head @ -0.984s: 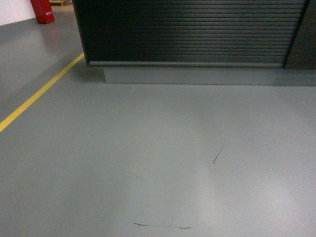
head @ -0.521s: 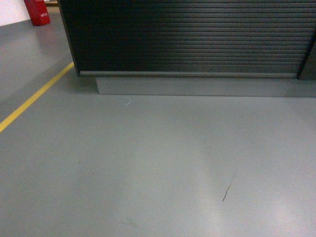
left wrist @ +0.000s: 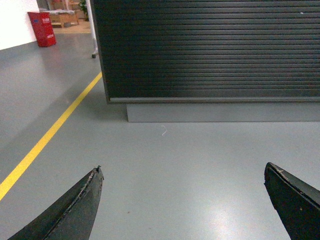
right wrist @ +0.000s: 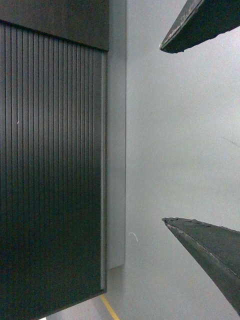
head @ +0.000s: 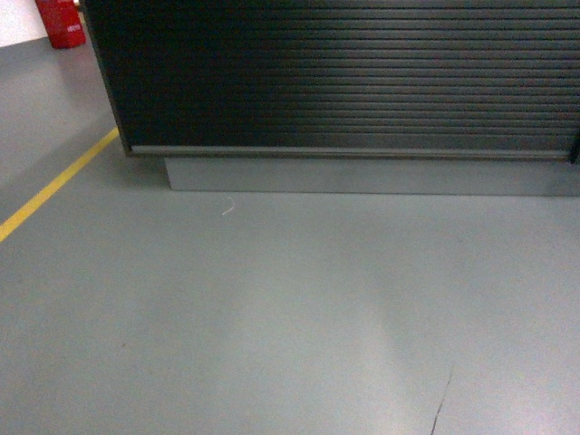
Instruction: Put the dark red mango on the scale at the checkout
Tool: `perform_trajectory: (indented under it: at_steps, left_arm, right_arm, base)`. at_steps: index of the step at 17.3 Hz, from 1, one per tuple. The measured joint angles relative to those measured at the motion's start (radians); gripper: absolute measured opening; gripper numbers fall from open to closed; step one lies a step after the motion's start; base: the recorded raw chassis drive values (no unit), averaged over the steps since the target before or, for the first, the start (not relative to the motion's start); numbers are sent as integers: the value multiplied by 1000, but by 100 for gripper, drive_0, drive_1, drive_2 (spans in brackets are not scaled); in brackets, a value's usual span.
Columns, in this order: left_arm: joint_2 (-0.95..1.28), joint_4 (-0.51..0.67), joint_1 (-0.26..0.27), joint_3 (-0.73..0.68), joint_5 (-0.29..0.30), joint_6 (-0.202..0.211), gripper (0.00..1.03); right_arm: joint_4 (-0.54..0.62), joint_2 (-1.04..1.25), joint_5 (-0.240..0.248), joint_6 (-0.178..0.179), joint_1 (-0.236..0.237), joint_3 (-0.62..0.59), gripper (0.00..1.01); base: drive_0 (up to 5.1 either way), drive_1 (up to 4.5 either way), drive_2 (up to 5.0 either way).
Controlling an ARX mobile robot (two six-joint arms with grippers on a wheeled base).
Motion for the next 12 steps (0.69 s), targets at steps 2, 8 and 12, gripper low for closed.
perform_trajectory:
  at_steps: [2,8,12]
  left_arm:
    - [0,-4,0,0,0,0,98]
    - [0,2,0,0,0,0,98]
    - [0,-3,0,0,-2,0,98]
  right_arm:
    - [0,0,0,0,0,0,98]
    - [3,0,0,0,0,0,98]
    - [-2,0,1,0,0,0,98]
  base:
    - [-6,427,-439]
    - [4,437,-429]
    - [7,441,-426]
